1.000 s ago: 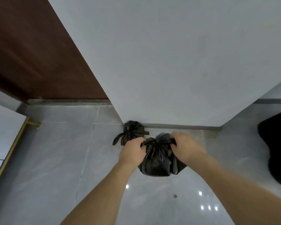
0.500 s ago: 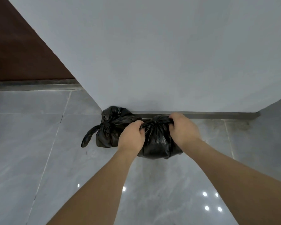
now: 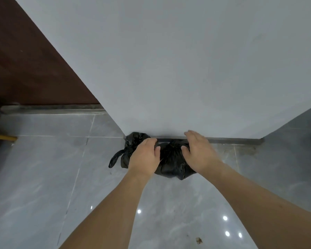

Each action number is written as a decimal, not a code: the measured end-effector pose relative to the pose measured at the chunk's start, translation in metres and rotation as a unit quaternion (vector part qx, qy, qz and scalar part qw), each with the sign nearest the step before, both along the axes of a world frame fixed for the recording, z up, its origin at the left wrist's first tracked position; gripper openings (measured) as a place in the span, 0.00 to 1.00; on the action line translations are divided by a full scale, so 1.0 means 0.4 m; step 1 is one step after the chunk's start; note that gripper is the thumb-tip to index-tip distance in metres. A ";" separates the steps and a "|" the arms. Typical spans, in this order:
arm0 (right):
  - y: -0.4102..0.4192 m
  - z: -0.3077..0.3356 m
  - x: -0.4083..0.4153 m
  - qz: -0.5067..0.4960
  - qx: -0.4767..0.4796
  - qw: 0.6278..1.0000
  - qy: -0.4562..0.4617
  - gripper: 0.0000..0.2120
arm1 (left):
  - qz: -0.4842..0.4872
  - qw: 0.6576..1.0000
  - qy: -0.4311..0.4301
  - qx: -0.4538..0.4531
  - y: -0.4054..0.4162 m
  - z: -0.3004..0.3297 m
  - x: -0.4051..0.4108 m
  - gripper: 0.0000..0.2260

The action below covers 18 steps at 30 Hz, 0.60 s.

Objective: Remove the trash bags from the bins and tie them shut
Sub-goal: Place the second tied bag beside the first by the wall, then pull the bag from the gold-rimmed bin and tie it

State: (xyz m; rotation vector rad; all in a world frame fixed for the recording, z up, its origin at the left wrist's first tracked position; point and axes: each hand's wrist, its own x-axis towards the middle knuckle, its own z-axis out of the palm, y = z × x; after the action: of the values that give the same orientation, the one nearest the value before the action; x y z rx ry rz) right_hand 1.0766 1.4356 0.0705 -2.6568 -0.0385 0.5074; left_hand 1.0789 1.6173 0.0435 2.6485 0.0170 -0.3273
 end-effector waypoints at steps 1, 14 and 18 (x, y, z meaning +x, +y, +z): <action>0.007 0.066 -0.005 0.004 0.002 1.000 -0.003 0.25 | -0.004 1.000 -0.016 0.001 0.001 0.064 0.001 0.15; 0.021 1.347 -0.232 0.043 -0.017 0.996 -0.070 0.24 | 0.051 0.990 -0.127 -0.028 0.085 1.314 -0.236 0.18; 0.033 1.541 -0.328 0.020 -0.024 0.996 -0.089 0.25 | 0.025 0.983 -0.182 -0.020 0.122 1.503 -0.329 0.17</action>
State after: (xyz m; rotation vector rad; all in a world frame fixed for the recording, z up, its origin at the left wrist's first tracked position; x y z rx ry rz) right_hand 0.9452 1.4488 0.6868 -2.7465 -0.1342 0.2866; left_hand 0.9473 1.6663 0.6446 2.6232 -0.0406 0.1742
